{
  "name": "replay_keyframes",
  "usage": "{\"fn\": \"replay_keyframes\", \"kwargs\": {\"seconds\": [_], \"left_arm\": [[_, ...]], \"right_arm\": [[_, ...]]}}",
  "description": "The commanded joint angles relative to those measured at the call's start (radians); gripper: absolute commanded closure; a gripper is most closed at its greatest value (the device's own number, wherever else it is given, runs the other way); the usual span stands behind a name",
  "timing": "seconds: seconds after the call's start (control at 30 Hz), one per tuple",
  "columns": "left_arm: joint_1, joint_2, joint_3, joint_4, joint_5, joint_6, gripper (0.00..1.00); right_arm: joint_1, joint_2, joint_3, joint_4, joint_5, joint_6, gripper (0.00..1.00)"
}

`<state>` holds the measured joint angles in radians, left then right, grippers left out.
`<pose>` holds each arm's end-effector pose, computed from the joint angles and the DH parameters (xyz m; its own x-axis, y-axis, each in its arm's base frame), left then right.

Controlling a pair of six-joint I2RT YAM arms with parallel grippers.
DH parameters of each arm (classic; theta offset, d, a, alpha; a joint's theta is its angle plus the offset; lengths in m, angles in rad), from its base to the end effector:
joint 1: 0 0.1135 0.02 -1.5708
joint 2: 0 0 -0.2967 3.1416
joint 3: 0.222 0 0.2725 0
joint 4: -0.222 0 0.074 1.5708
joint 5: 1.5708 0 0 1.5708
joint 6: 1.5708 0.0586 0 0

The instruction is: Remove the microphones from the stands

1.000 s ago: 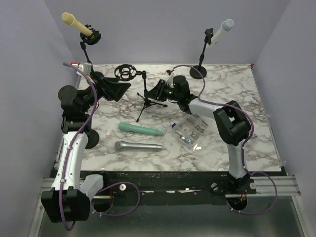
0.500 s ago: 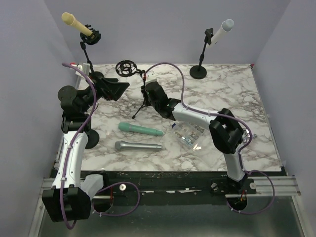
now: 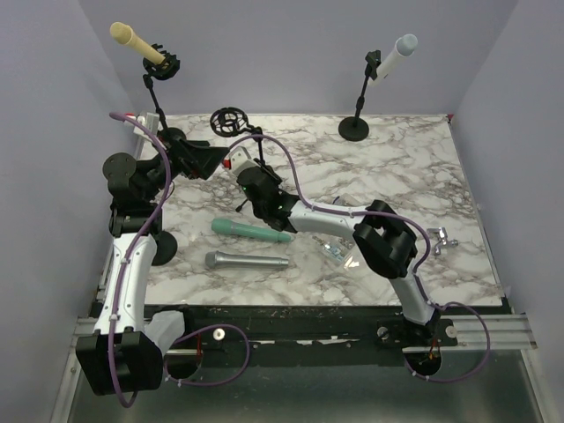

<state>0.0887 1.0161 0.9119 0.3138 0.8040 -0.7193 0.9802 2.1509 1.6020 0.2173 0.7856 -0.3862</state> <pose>0.2493 -0.0202 0.4216 -0.2659 -0.4826 -0.8345 0.6181 0.5790 -0.5317 0.3406 0.4336 0.2366 -0.0870 -0.6080 -0.7892 -0.2673 0.7774 -0.5694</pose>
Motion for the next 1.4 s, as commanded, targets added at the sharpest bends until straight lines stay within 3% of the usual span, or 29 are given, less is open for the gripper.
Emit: {"fn": "replay_keyframes", "kwargs": {"seconds": [0.0,0.1,0.27,0.67,0.9,1.03,1.13,1.37], "left_arm": [[0.013,0.005,-0.008,0.028,0.005,0.000,0.07],[0.014,0.007,-0.008,0.030,0.006,-0.002,0.07],[0.016,0.007,-0.010,0.033,0.008,-0.006,0.07],[0.017,0.004,-0.013,0.048,0.015,-0.021,0.07],[0.018,0.003,-0.019,0.064,0.021,-0.035,0.07],[0.018,0.002,-0.019,0.070,0.024,-0.037,0.07],[0.018,0.003,-0.018,0.070,0.028,-0.038,0.07],[0.018,0.003,-0.018,0.080,0.037,-0.043,0.06]], "right_arm": [[0.002,0.024,0.002,-0.011,0.055,-0.033,0.88],[0.004,0.010,0.003,-0.031,0.044,0.001,0.74],[0.005,-0.066,-0.018,-0.071,0.012,0.097,0.40],[-0.005,-0.304,-0.182,-0.126,-0.170,0.398,0.09],[-0.131,-0.388,-0.256,-0.117,-0.529,0.743,0.04],[-0.302,-0.350,-0.289,-0.029,-0.940,1.019,0.05],[-0.400,-0.293,-0.338,0.129,-1.155,1.213,0.05],[-0.448,-0.158,-0.319,0.359,-1.361,1.439,0.07]]}}
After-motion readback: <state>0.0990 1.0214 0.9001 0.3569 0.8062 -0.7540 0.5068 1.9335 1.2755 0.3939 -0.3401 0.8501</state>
